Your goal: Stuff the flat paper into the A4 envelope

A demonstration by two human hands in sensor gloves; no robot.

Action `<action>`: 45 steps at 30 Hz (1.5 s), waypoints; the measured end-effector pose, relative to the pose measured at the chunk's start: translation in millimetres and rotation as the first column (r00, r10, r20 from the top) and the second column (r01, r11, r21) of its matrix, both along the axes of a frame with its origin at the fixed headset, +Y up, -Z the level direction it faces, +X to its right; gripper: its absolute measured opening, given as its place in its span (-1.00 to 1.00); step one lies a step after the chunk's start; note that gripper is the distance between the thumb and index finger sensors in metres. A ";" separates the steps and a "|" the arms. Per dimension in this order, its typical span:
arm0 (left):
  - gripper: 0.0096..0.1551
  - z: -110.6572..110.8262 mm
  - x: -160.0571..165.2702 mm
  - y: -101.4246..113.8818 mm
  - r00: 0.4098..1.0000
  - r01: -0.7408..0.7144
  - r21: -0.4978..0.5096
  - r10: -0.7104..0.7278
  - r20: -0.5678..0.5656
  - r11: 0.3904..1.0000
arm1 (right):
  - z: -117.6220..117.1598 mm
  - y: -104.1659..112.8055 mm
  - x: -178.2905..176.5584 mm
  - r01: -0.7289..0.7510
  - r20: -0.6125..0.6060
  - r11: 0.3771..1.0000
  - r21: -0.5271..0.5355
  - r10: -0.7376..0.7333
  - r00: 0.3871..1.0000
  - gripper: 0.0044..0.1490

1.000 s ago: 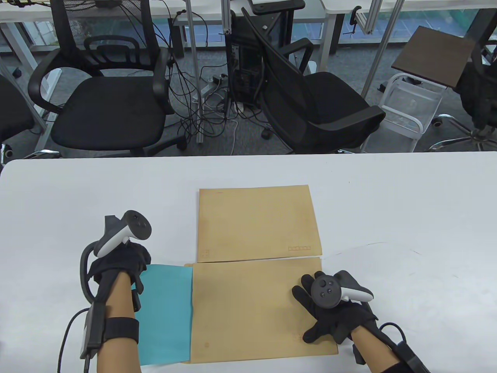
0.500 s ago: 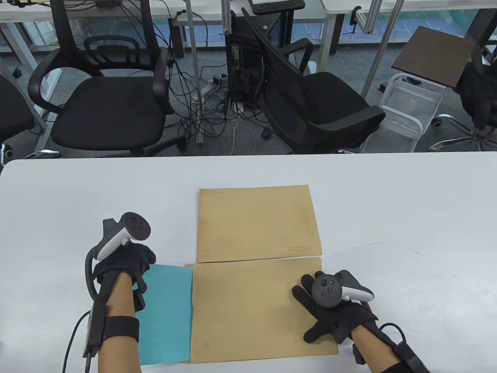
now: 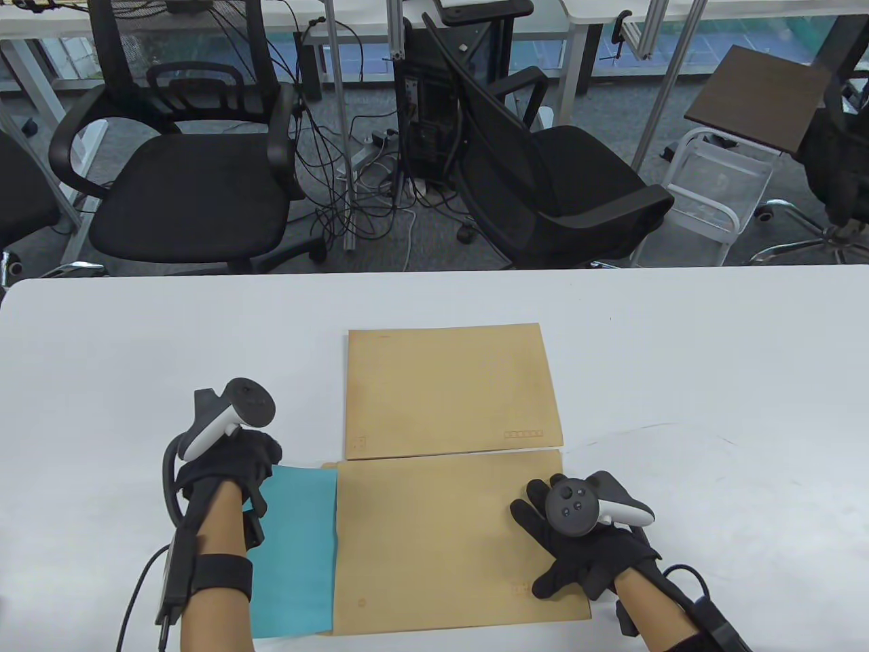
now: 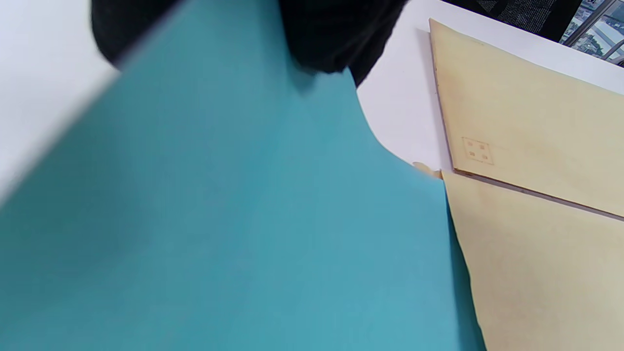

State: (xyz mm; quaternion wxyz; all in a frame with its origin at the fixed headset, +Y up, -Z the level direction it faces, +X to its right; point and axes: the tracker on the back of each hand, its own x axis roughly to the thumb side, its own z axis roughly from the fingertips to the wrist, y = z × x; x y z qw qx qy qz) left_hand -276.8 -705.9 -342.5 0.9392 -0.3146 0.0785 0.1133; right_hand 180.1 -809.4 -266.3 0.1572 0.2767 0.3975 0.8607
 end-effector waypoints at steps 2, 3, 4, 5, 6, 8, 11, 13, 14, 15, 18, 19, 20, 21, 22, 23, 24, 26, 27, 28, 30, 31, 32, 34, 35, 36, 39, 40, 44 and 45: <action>-0.48 0.1 0.9 -1.1 1.000 -0.009 0.017 0.009 0.006 1.000 | -0.1 0.0 0.0 0.001 0.001 1.000 0.000 -0.001 1.000 0.40; -0.47 0.1 1.0 -1.4 1.000 -0.013 0.026 0.013 0.005 1.000 | -0.1 0.0 0.0 0.001 0.000 1.000 0.000 -0.001 1.000 0.40; -0.46 -0.1 0.8 -1.9 1.000 -0.020 0.037 0.020 0.003 0.999 | -0.1 0.0 0.1 0.001 0.001 1.000 0.001 -0.001 1.000 0.40; -0.44 -0.4 0.0 -2.4 0.999 -0.034 0.055 0.034 -0.005 0.998 | -0.2 0.0 0.1 0.001 0.001 1.000 0.001 -0.001 1.000 0.40; -0.42 -0.2 -0.8 -2.4 0.999 -0.046 0.067 0.047 -0.015 0.997 | -0.2 0.0 0.1 0.001 0.001 1.000 0.001 -0.001 1.000 0.40; -0.42 0.9 -3.4 -2.9 0.996 -0.078 0.115 0.083 -0.040 0.990 | -0.3 0.0 0.2 0.002 0.001 1.000 0.000 -0.002 1.000 0.40; -0.47 3.0 -5.0 -3.9 0.992 -0.111 0.132 0.118 -0.044 0.985 | -0.2 0.0 0.2 0.002 0.002 1.000 0.000 -0.002 1.000 0.40; -0.47 3.0 -4.3 -5.2 0.994 -0.104 0.144 0.110 -0.028 0.984 | -0.2 0.0 0.2 0.002 0.003 1.000 0.000 -0.002 1.000 0.40; -0.47 3.2 -3.1 -6.0 0.994 -0.105 0.153 0.110 -0.026 0.983 | -0.2 0.0 0.3 0.002 0.003 1.000 0.001 -0.002 1.000 0.40; -0.47 3.2 -1.4 -7.1 0.993 -0.108 0.156 0.113 -0.023 0.982 | -0.3 0.0 0.3 0.002 0.003 1.000 0.000 -0.002 1.000 0.40; -0.47 3.1 2.8 -9.7 0.993 -0.111 0.145 0.114 -0.013 0.983 | -0.2 0.0 0.3 0.002 0.004 1.000 0.001 -0.002 1.000 0.40; -0.47 3.3 3.9 -10.6 0.994 -0.104 0.148 0.106 -0.009 0.984 | -0.2 -0.1 0.3 0.003 0.005 1.000 0.001 -0.003 1.000 0.40; -0.47 3.6 5.0 -11.7 0.995 -0.099 0.151 0.101 -0.006 0.984 | -0.2 -0.1 0.4 0.003 0.004 1.000 0.000 -0.003 1.000 0.40; -0.47 4.0 5.7 -12.6 0.995 -0.098 0.158 0.101 -0.011 0.983 | -0.2 -0.1 0.4 0.002 0.004 1.000 0.001 -0.002 1.000 0.40; -0.46 4.3 6.5 -14.2 0.994 -0.107 0.160 0.110 -0.013 0.981 | -0.3 -0.1 0.4 0.002 0.004 1.000 0.001 -0.002 1.000 0.40; -0.46 4.6 7.1 -15.1 0.993 -0.113 0.161 0.117 -0.015 0.981 | -0.3 -0.1 0.4 0.002 0.003 1.000 0.000 -0.002 1.000 0.40; -0.45 4.9 7.7 -16.2 0.992 -0.116 0.168 0.121 -0.020 0.979 | -0.3 -0.1 0.4 0.002 0.003 1.000 0.001 -0.002 1.000 0.40; -0.41 5.4 8.9 -18.7 0.992 -0.119 0.191 0.126 -0.026 0.974 | -0.4 -0.1 0.5 0.003 0.004 1.000 0.000 -0.003 1.000 0.40; -0.40 5.4 9.6 -19.8 0.991 -0.122 0.195 0.129 -0.026 0.973 | -0.4 -0.1 0.5 0.004 0.004 1.000 0.000 -0.004 1.000 0.40; -0.38 5.5 10.3 -20.8 0.991 -0.124 0.199 0.132 -0.027 0.972 | -0.4 -0.2 0.5 0.004 0.004 1.000 0.000 -0.004 1.000 0.40; -0.36 5.7 11.6 -22.9 0.990 -0.132 0.211 0.141 -0.027 0.969 | -0.5 -0.2 0.5 0.004 0.004 1.000 -0.001 -0.004 1.000 0.40; -0.35 6.1 12.3 -24.1 0.989 -0.138 0.212 0.147 -0.029 0.968 | -0.5 -0.3 0.6 0.004 0.004 1.000 0.000 -0.004 1.000 0.40; -0.35 6.3 13.1 -25.8 0.987 -0.146 0.212 0.156 -0.030 0.966 | -0.5 -0.3 0.6 0.005 0.004 1.000 0.000 -0.005 1.000 0.40; -0.35 6.6 14.7 -29.1 0.985 -0.158 0.197 0.168 -0.034 0.968 | -0.6 -0.4 0.6 0.005 0.004 1.000 0.000 -0.005 1.000 0.40; -0.35 7.1 15.7 -30.4 0.986 -0.154 0.193 0.164 -0.034 0.969 | -0.6 -0.4 0.6 0.005 0.004 1.000 0.000 -0.005 1.000 0.40; -0.35 7.4 16.5 -31.0 0.987 -0.147 0.199 0.156 -0.031 0.969 | -0.6 -0.4 0.7 0.005 0.004 1.000 -0.001 -0.005 1.000 0.40; -0.36 8.5 21.1 -33.5 0.993 -0.108 0.217 0.114 -0.016 0.970 | -0.6 -0.5 0.8 0.005 0.004 1.000 0.000 -0.005 1.000 0.40; -0.36 8.8 21.9 -33.8 0.994 -0.098 0.229 0.104 -0.017 0.968 | -0.6 -0.5 0.8 0.004 0.005 1.000 0.000 -0.004 1.000 0.40; -0.35 8.8 24.3 -37.9 0.993 -0.106 0.236 0.115 -0.024 0.966 | -0.6 -0.6 0.9 0.004 0.005 1.000 0.000 -0.004 1.000 0.40; -0.33 8.7 24.7 -38.7 0.993 -0.106 0.239 0.115 -0.024 0.965 | -0.6 -0.6 0.8 0.004 0.005 1.000 0.000 -0.004 1.000 0.40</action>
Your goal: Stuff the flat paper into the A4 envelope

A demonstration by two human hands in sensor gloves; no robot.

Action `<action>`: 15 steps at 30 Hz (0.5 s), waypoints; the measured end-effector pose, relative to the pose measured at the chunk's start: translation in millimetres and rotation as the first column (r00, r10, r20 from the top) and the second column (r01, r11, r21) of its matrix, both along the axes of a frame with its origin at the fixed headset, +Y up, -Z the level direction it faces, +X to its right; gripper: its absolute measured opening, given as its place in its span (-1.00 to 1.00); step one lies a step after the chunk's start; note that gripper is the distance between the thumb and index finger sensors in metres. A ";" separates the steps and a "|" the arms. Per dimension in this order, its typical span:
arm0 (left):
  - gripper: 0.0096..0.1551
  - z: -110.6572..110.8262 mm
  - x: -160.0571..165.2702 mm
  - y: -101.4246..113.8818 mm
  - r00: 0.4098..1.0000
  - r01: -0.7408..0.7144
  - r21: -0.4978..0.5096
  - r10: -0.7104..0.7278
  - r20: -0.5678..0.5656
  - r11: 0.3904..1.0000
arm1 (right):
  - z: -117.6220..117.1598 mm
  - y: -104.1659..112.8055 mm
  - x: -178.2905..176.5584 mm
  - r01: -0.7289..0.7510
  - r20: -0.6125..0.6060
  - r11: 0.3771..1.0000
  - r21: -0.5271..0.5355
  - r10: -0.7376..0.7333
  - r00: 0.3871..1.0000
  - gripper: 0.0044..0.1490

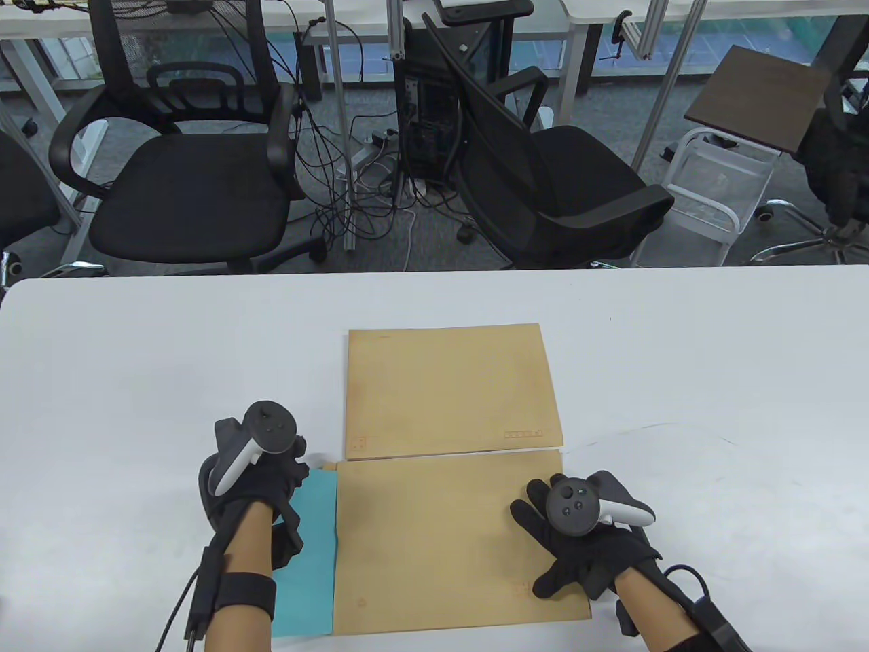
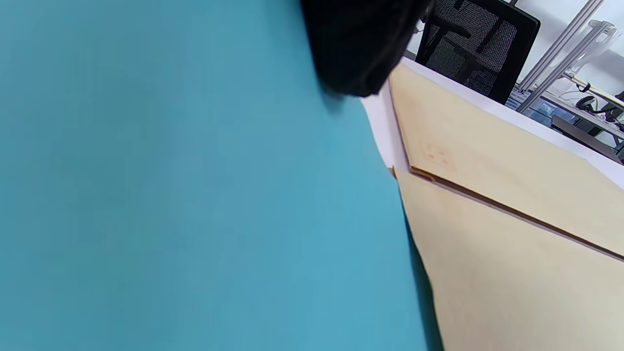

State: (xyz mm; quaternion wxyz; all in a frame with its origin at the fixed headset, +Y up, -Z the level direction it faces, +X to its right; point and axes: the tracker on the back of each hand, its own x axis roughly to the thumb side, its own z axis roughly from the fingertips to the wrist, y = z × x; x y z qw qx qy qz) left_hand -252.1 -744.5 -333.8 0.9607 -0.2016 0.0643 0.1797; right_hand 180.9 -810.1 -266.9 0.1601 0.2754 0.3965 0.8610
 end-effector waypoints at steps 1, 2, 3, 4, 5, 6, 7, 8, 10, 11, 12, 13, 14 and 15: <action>-0.32 -0.1 0.6 -1.0 1.000 0.003 0.000 -0.003 0.002 1.000 | 0.0 0.0 0.0 0.000 0.000 1.000 0.000 0.000 1.000 0.40; -0.31 -0.1 1.4 -1.8 1.000 0.004 -0.003 -0.004 0.006 1.000 | 0.1 0.0 0.0 0.000 0.000 1.000 0.000 0.000 1.000 0.40; -0.29 -0.2 1.9 -2.5 1.000 0.003 -0.006 -0.003 0.007 1.000 | 0.1 0.0 0.0 0.000 0.000 1.000 0.000 0.000 1.000 0.40; -0.29 -0.3 2.5 -3.0 1.000 0.001 -0.006 -0.001 0.007 1.000 | 0.1 0.0 0.0 0.000 0.000 1.000 0.000 0.000 1.000 0.40; -0.28 -0.3 3.0 -3.3 1.000 0.000 -0.005 0.000 0.006 1.000 | 0.1 0.0 0.0 0.000 0.000 1.000 0.000 0.000 1.000 0.40; -0.25 -0.2 3.7 -3.4 1.000 0.001 -0.005 -0.001 0.005 1.000 | 0.1 0.3 0.0 0.001 0.000 1.000 0.000 -0.001 1.000 0.40; -0.23 -0.4 4.8 -3.9 1.000 0.009 -0.004 -0.009 0.005 1.000 | 0.1 0.9 0.1 0.001 0.000 1.000 0.000 -0.001 1.000 0.40; -0.21 -0.6 5.9 -4.4 1.000 0.016 -0.006 -0.015 0.009 1.000 | 0.2 0.9 0.1 0.001 0.000 1.000 0.000 -0.001 1.000 0.40; -0.19 -0.9 8.8 -6.0 0.999 0.034 -0.011 -0.033 0.022 0.999 | 0.1 0.8 0.1 0.001 0.000 1.000 0.000 -0.001 1.000 0.40; -0.18 -0.9 9.9 -6.6 0.999 0.038 -0.012 -0.037 0.026 0.999 | 0.1 0.8 0.1 0.001 0.000 1.000 0.000 -0.001 1.000 0.40; -0.17 -0.7 12.3 -7.9 0.998 0.047 -0.015 -0.046 0.036 0.999 | 0.2 0.8 0.2 0.001 0.000 1.000 0.000 -0.001 1.000 0.40; -0.16 -0.5 14.2 -8.6 0.998 0.055 -0.013 -0.054 0.045 0.998 | 0.2 0.7 0.2 0.001 0.000 1.000 0.000 -0.001 1.000 0.40; -0.15 -0.3 16.6 -9.3 0.996 0.068 -0.008 -0.068 0.055 0.998 | 0.2 0.7 0.1 0.001 0.000 1.000 0.000 -0.001 1.000 0.40; -0.15 -0.3 19.5 -10.0 0.994 0.084 -0.004 -0.083 0.067 0.996 | 0.2 0.6 0.1 0.001 0.000 1.000 0.000 -0.001 1.000 0.40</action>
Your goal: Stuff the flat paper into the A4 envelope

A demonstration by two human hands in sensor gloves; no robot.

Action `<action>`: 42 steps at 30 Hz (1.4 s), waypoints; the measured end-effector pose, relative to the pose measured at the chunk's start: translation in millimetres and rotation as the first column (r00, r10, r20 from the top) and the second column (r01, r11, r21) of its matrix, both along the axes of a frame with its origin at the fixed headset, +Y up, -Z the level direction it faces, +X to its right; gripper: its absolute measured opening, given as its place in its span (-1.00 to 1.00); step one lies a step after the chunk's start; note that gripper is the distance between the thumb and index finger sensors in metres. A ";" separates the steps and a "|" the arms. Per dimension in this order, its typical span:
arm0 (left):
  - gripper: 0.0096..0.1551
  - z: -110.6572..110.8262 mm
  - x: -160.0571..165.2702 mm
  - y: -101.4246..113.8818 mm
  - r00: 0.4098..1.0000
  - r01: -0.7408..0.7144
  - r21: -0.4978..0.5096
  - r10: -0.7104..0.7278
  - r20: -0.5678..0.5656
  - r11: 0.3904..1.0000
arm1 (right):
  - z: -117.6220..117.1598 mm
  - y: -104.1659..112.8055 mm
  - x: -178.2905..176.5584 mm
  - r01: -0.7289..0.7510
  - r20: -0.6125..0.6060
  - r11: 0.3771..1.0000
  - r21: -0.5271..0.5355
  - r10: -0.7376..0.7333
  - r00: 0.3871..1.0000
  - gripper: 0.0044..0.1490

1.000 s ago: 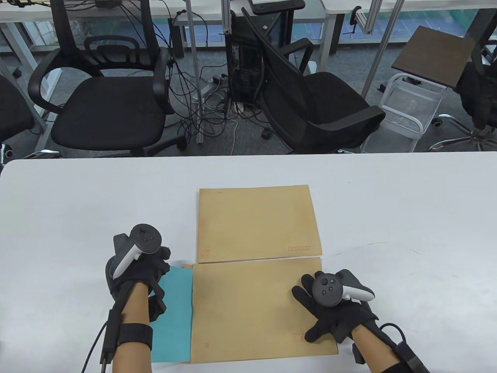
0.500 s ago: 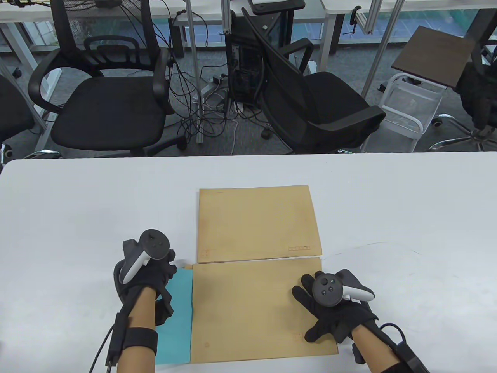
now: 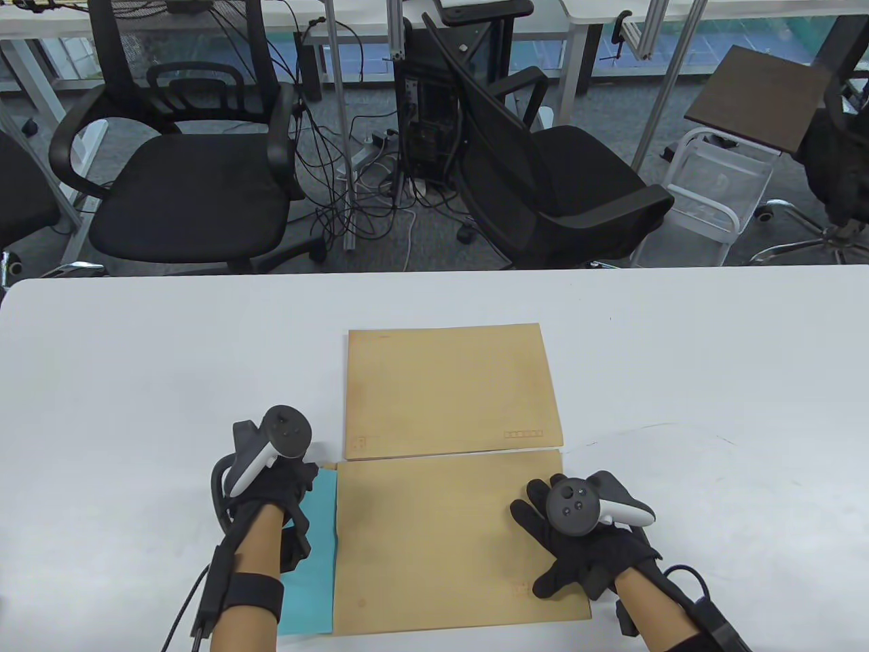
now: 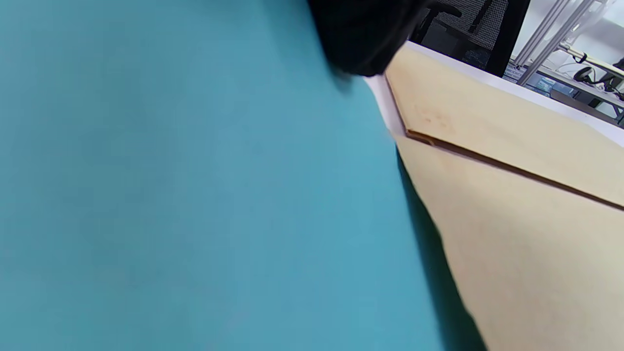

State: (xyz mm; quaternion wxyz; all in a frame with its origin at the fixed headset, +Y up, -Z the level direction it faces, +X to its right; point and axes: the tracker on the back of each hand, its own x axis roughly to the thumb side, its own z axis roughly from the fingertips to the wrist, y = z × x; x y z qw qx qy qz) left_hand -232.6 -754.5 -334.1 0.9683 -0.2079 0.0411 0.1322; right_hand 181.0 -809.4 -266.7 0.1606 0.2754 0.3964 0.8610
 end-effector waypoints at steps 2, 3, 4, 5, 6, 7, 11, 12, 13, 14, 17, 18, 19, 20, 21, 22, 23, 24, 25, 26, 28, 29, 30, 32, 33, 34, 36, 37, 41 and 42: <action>-0.16 -0.2 4.4 -0.8 1.000 0.023 0.005 -0.023 0.012 1.000 | 0.1 0.0 -0.1 0.000 0.000 1.000 0.000 0.000 1.000 0.40; -0.16 -0.6 5.9 -1.1 1.000 0.028 0.007 -0.028 0.015 1.000 | 0.1 0.0 -0.1 0.000 0.000 1.000 0.000 0.000 1.000 0.40; -0.16 -1.2 8.1 -1.4 0.999 0.037 0.007 -0.038 0.013 0.999 | 0.1 0.0 -0.1 0.000 0.000 1.000 0.000 0.000 1.000 0.40; -0.16 -1.8 10.3 -1.6 0.999 0.045 0.007 -0.045 0.013 0.999 | 0.1 0.0 -0.1 0.000 0.000 1.000 0.000 0.000 1.000 0.40; -0.17 -2.3 12.3 -1.8 0.999 0.051 0.004 -0.051 0.018 0.999 | 0.1 0.0 -0.1 0.000 0.000 1.000 0.000 0.000 1.000 0.40; -0.17 -2.9 14.6 -2.1 0.998 0.061 -0.001 -0.061 0.025 0.998 | 0.1 0.0 -0.1 0.000 0.000 1.000 0.000 0.000 1.000 0.40; -0.19 -3.4 20.0 -4.5 0.994 0.104 -0.009 -0.103 0.036 0.995 | 0.1 0.0 -0.1 0.000 0.000 1.000 0.000 0.000 1.000 0.40; -0.19 -3.4 20.7 -5.4 0.994 0.102 -0.013 -0.102 0.036 0.995 | 0.1 0.0 -0.1 0.000 0.000 1.000 0.000 0.000 1.000 0.40; -0.19 -3.2 21.7 -6.9 0.995 0.096 -0.018 -0.095 0.035 0.995 | 0.1 0.0 -0.1 0.000 0.000 1.000 0.000 0.000 1.000 0.40; -0.19 -3.0 22.8 -8.3 0.996 0.089 -0.019 -0.088 0.033 0.996 | 0.1 0.0 -0.1 0.000 0.000 1.000 0.000 0.000 1.000 0.40; -0.20 -3.1 26.7 -12.1 0.995 0.090 -0.021 -0.089 0.035 0.996 | 0.1 0.0 -0.1 0.000 0.000 1.000 0.000 0.000 1.000 0.40; -0.20 -3.1 28.4 -13.1 0.995 0.097 -0.019 -0.096 0.040 0.995 | 0.1 0.0 -0.1 0.000 0.000 1.000 0.000 0.000 1.000 0.40; -0.20 -3.1 30.3 -13.7 0.994 0.101 -0.019 -0.100 0.047 0.995 | 0.1 0.0 -0.1 0.000 0.000 1.000 0.000 0.000 1.000 0.40; -0.20 -2.7 32.5 -13.5 0.993 0.110 -0.014 -0.109 0.053 0.994 | 0.1 0.0 -0.1 0.000 0.000 1.000 0.000 0.000 1.000 0.40; -0.18 -2.1 33.7 -12.6 0.990 0.128 -0.006 -0.128 0.056 0.992 | 0.1 0.0 -0.1 -0.001 -0.001 1.000 0.001 0.001 1.000 0.40; -0.15 -0.6 34.1 -10.2 0.983 0.174 0.018 -0.175 0.058 0.985 | -0.2 0.2 0.0 -0.001 0.000 1.000 0.000 0.001 1.000 0.40; -0.10 0.6 33.1 -7.5 0.974 0.217 0.046 -0.219 0.056 0.975 | -0.1 0.2 -0.1 -0.001 0.000 1.000 0.000 0.001 1.000 0.40; -0.06 3.1 29.7 -3.0 0.962 0.258 0.086 -0.264 0.065 0.962 | -0.1 0.2 -0.1 -0.002 0.000 1.000 0.000 0.002 1.000 0.40; -0.05 5.1 27.1 -0.3 0.960 0.265 0.102 -0.272 0.069 0.959 | 0.0 0.1 -0.1 -0.002 0.000 1.000 0.001 0.002 1.000 0.40; -0.04 9.9 22.1 4.2 0.961 0.258 0.115 -0.267 0.068 0.959 | 0.0 0.1 -0.1 -0.001 0.001 1.000 0.000 0.001 1.000 0.40; -0.05 21.1 13.2 10.6 0.968 0.239 0.106 -0.246 0.055 0.965 | 0.0 0.0 -0.2 -0.001 0.000 1.000 0.000 0.001 1.000 0.40; -0.07 28.5 8.9 13.1 0.968 0.241 0.100 -0.247 0.051 0.965 | 0.0 0.0 -0.2 -0.001 -0.001 1.000 0.000 0.001 1.000 0.40; -0.10 36.0 5.3 15.1 0.962 0.258 0.091 -0.265 0.063 0.962 | 0.0 0.0 -0.2 -0.001 -0.001 1.000 0.000 0.001 1.000 0.40; -0.17 48.4 0.8 16.5 0.941 0.323 0.048 -0.326 0.095 0.945 | 0.0 -0.1 -0.2 0.000 0.000 1.000 0.000 0.000 1.000 0.40; -0.19 55.5 -0.8 16.0 0.928 0.357 -0.001 -0.355 0.117 0.934 | 0.1 -0.1 -0.1 0.000 0.001 1.000 0.001 0.000 1.000 0.40; -0.22 59.9 -1.5 14.7 0.924 0.368 -0.045 -0.359 0.135 0.929 | 0.1 -0.2 -0.1 0.000 0.001 1.000 0.001 0.000 1.000 0.40; -0.28 69.4 -1.3 10.6 0.922 0.370 -0.132 -0.347 0.170 0.920 | 0.1 -0.2 -0.1 0.000 0.001 1.000 0.002 0.000 1.000 0.40; -0.31 71.4 -0.7 8.9 0.922 0.370 -0.143 -0.344 0.177 0.918 | 0.2 -0.3 0.0 0.001 0.001 1.000 0.002 -0.001 1.000 0.40; -0.31 72.3 4.9 0.4 0.933 0.342 -0.223 -0.302 0.193 0.913 | 0.4 -0.6 0.3 0.010 0.003 1.000 0.007 -0.010 1.000 0.40; -0.29 71.4 6.3 -1.2 0.938 0.330 -0.240 -0.289 0.193 0.913 | 0.4 -0.7 0.4 0.011 0.004 1.000 0.007 -0.011 1.000 0.40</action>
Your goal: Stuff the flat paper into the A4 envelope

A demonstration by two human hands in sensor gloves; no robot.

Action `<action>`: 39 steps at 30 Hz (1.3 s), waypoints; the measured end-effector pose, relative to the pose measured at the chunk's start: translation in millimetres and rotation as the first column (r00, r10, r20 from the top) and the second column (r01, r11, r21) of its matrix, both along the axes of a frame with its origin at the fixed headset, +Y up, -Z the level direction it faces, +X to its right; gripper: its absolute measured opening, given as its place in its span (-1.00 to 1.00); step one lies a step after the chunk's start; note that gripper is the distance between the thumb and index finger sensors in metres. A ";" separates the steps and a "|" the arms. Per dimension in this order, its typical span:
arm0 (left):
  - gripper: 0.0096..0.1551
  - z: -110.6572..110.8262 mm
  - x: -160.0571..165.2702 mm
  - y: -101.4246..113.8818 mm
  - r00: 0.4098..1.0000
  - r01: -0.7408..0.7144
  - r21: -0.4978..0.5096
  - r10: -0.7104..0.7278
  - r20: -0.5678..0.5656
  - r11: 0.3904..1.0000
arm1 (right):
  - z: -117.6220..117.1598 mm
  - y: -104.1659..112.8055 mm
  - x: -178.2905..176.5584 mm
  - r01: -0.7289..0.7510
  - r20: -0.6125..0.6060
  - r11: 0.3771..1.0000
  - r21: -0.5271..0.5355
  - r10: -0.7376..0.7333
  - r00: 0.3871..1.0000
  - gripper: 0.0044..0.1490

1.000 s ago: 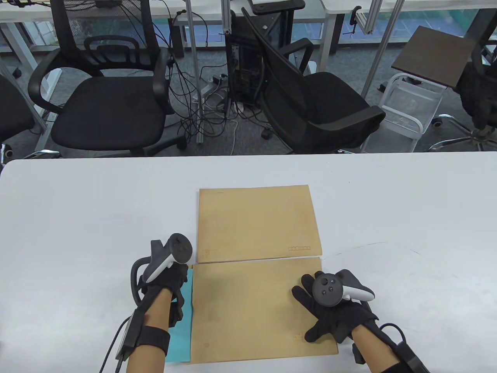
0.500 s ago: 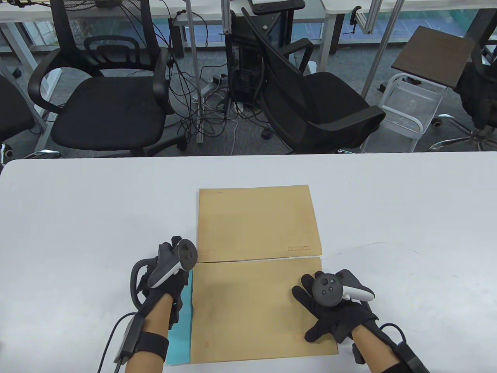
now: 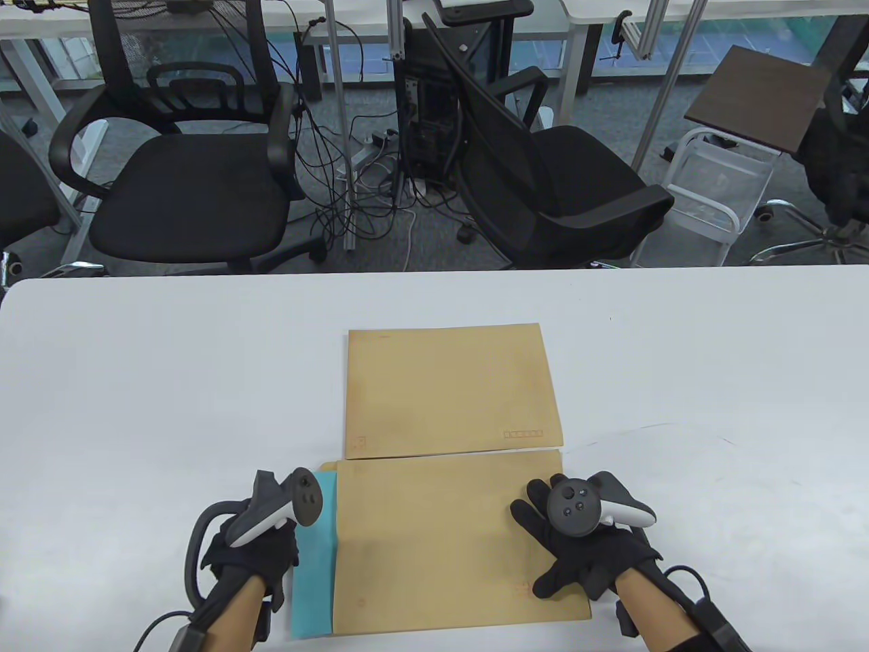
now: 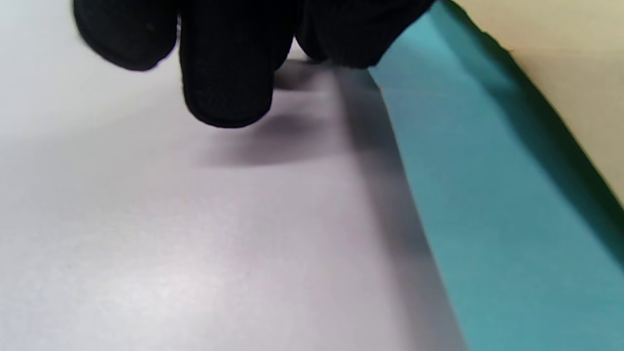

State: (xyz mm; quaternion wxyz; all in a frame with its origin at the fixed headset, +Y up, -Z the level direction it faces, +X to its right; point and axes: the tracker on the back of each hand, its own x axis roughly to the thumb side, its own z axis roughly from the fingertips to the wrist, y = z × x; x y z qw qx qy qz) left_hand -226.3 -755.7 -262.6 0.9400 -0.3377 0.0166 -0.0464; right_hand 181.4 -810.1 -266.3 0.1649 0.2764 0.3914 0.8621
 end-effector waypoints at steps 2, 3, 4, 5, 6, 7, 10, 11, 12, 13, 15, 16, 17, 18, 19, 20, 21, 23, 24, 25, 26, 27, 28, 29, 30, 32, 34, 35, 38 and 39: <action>-0.27 -2.8 3.5 -2.4 1.000 -0.016 -0.014 0.016 -0.004 1.000 | 0.1 -0.1 0.2 0.003 0.000 1.000 0.000 -0.003 1.000 0.40; -0.28 -3.8 5.5 -1.9 1.000 -0.007 -0.004 0.007 0.001 1.000 | 0.0 -0.4 0.6 0.009 0.000 1.000 -0.003 -0.009 1.000 0.41; -0.28 -4.5 6.8 -1.6 1.000 0.000 0.000 0.000 0.013 1.000 | -0.2 -0.7 1.2 0.017 0.001 1.000 -0.008 -0.017 1.000 0.41; -0.27 -5.0 8.8 -0.8 1.000 0.002 0.000 -0.002 0.027 1.000 | -0.5 -0.9 2.4 0.035 0.005 0.999 -0.018 -0.035 0.999 0.41; -0.27 -5.0 11.4 0.1 0.999 0.000 0.001 0.000 0.037 1.000 | -1.3 -0.8 4.2 0.064 0.015 0.998 -0.028 -0.064 0.998 0.42; -0.26 -5.1 13.1 0.8 0.999 -0.004 0.002 0.003 0.044 1.000 | -1.9 -0.7 5.6 0.086 0.025 0.996 -0.037 -0.085 0.996 0.41; -0.24 -4.8 21.2 3.0 0.997 -0.023 0.017 0.022 0.072 1.000 | -3.3 -0.9 9.9 0.158 0.065 0.985 -0.066 -0.154 0.986 0.40; -0.24 -5.0 24.4 3.9 0.997 -0.028 0.022 0.027 0.077 0.999 | -3.5 -0.9 10.5 0.159 0.065 0.985 -0.067 -0.155 0.986 0.40; -0.23 -5.2 26.4 4.4 0.996 -0.030 0.026 0.027 0.081 0.999 | -3.5 -0.8 10.4 0.159 0.064 0.985 -0.067 -0.154 0.986 0.40; -0.22 -5.6 29.4 4.7 0.995 -0.030 0.027 0.028 0.092 0.999 | -3.2 -1.1 10.0 0.155 0.062 0.986 -0.065 -0.151 0.987 0.39; -0.21 -6.1 34.3 4.8 0.994 -0.023 0.023 0.021 0.103 0.999 | -3.2 -1.3 9.9 0.149 0.058 0.987 -0.062 -0.145 0.988 0.40; -0.20 -6.4 36.3 4.5 0.994 -0.016 0.018 0.014 0.110 1.000 | -3.2 -1.3 10.0 0.149 0.058 0.987 -0.062 -0.145 0.988 0.40; -0.20 -7.1 38.9 3.5 0.993 -0.001 0.012 0.000 0.117 1.000 | -3.2 -1.2 10.1 0.149 0.058 0.987 -0.062 -0.146 0.988 0.40; -0.19 -7.5 40.1 2.7 0.993 0.008 0.008 -0.009 0.121 1.000 | -3.3 -1.2 10.2 0.150 0.058 0.987 -0.062 -0.146 0.988 0.39; -0.18 -8.2 42.0 1.3 0.992 0.018 -0.001 -0.018 0.127 1.000 | -3.1 -1.1 10.0 0.149 0.058 0.987 -0.062 -0.146 0.988 0.39; -0.18 -8.5 43.7 0.0 0.991 0.020 -0.007 -0.019 0.129 1.000 | -3.0 -1.1 9.9 0.148 0.057 0.987 -0.062 -0.144 0.988 0.39; -0.17 -8.7 44.8 -0.8 0.991 0.018 -0.011 -0.017 0.133 1.000 | -3.0 -1.1 9.9 0.147 0.057 0.987 -0.062 -0.144 0.988 0.39; -0.17 -8.7 47.5 -1.9 0.990 0.018 -0.010 -0.016 0.140 1.000 | -2.9 -1.1 9.8 0.146 0.056 0.987 -0.062 -0.143 0.988 0.39; -0.16 -8.8 48.6 -2.2 0.989 0.020 -0.009 -0.019 0.145 1.000 | -2.9 -1.1 9.8 0.146 0.056 0.987 -0.062 -0.143 0.988 0.39; -0.16 -8.9 49.1 -2.3 0.989 0.022 -0.010 -0.021 0.146 1.000 | -2.9 -1.1 9.8 0.146 0.056 0.987 -0.062 -0.143 0.988 0.39; -0.15 -9.0 49.8 -2.1 0.989 0.022 -0.017 -0.019 0.149 1.000 | -2.9 -1.1 9.8 0.146 0.056 0.987 -0.062 -0.143 0.988 0.39; -0.14 -9.1 50.3 -1.6 0.988 0.015 -0.022 -0.012 0.151 1.000 | -2.9 -1.1 9.8 0.146 0.056 0.987 -0.062 -0.143 0.988 0.39; -0.13 -9.2 50.7 -1.0 0.989 0.003 -0.023 0.000 0.150 1.000 | -2.9 -1.1 9.8 0.146 0.056 0.987 -0.062 -0.143 0.988 0.39; -0.12 -9.4 51.4 -0.1 0.989 -0.022 -0.023 0.025 0.148 1.000 | -2.9 -1.1 9.8 0.146 0.056 0.987 -0.062 -0.143 0.988 0.39; -0.10 -9.5 52.3 0.9 0.988 -0.058 -0.027 0.062 0.144 0.998 | -2.7 -0.5 9.8 0.140 0.052 0.988 -0.062 -0.137 0.989 0.39; -0.08 -9.7 53.7 1.6 0.987 -0.097 -0.030 0.100 0.125 0.995 | -2.6 -0.4 9.1 0.130 0.047 0.990 -0.059 -0.127 0.991 0.40; -0.07 -9.9 53.8 1.1 0.986 -0.099 -0.037 0.103 0.131 0.994 | -1.8 -0.9 7.6 0.118 0.042 0.992 -0.054 -0.116 0.992 0.39; -0.06 -9.3 53.7 0.9 0.986 -0.105 -0.038 0.109 0.127 0.994 | -1.5 -1.0 6.8 0.112 0.039 0.992 -0.051 -0.110 0.993 0.39; -0.04 -7.2 54.8 0.5 0.985 -0.127 -0.022 0.129 0.118 0.992 | -0.8 -1.4 5.1 0.094 0.028 0.995 -0.043 -0.093 0.995 0.40; -0.04 -6.4 54.7 0.8 0.986 -0.113 -0.019 0.115 0.118 0.993 | -0.6 -1.5 4.7 0.092 0.028 0.995 -0.043 -0.091 0.995 0.39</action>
